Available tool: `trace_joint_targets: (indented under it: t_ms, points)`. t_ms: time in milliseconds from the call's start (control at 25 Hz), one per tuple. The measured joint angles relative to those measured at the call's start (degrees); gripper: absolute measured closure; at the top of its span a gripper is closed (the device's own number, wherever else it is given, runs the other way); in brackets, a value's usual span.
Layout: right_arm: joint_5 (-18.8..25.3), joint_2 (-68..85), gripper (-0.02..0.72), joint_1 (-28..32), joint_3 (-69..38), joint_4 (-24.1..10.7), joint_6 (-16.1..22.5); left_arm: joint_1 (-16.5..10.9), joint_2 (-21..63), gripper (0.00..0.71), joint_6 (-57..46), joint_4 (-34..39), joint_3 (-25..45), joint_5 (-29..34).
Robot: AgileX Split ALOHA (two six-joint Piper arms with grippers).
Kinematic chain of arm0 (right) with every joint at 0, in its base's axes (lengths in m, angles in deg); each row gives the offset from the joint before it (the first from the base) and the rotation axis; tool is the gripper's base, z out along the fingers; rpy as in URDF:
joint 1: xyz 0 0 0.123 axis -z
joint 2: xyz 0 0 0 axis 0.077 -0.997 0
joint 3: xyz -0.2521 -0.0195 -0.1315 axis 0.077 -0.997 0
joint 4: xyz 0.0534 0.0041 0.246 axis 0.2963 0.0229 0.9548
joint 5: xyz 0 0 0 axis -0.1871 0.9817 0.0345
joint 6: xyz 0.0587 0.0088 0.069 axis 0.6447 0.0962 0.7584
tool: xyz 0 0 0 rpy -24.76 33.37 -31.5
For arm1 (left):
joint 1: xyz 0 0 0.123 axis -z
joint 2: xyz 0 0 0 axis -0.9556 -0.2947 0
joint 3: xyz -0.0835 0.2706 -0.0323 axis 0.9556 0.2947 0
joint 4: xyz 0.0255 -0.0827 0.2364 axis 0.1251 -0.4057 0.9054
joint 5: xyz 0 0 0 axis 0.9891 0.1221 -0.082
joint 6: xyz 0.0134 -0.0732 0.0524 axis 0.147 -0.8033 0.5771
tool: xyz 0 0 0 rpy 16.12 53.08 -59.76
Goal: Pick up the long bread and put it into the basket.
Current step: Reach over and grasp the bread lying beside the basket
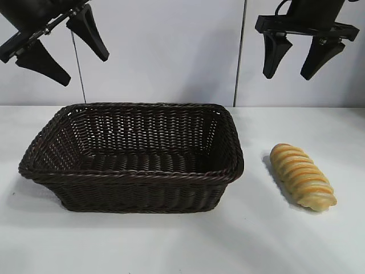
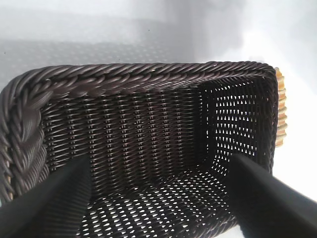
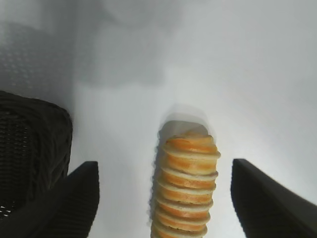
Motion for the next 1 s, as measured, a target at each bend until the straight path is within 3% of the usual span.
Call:
trace_joint_targets:
  t_ms: [360, 640, 1000]
  points:
    - [-0.67, 1.03, 0.167, 0.0, -10.86, -0.44, 1.16, 0.0, 0.0, 0.157, 0.19, 0.0, 0.0, 0.0]
    - [-8.99, 1.03, 0.167, 0.0, -18.5, -0.85, 2.31, 0.0, 0.0, 0.157, 0.33, 0.0, 0.0, 0.0]
    - [-15.39, -0.37, 0.167, 0.0, -20.66, -2.78, 4.06, 0.0, 0.0, 0.157, 0.4, 0.0, 0.0, 0.0]
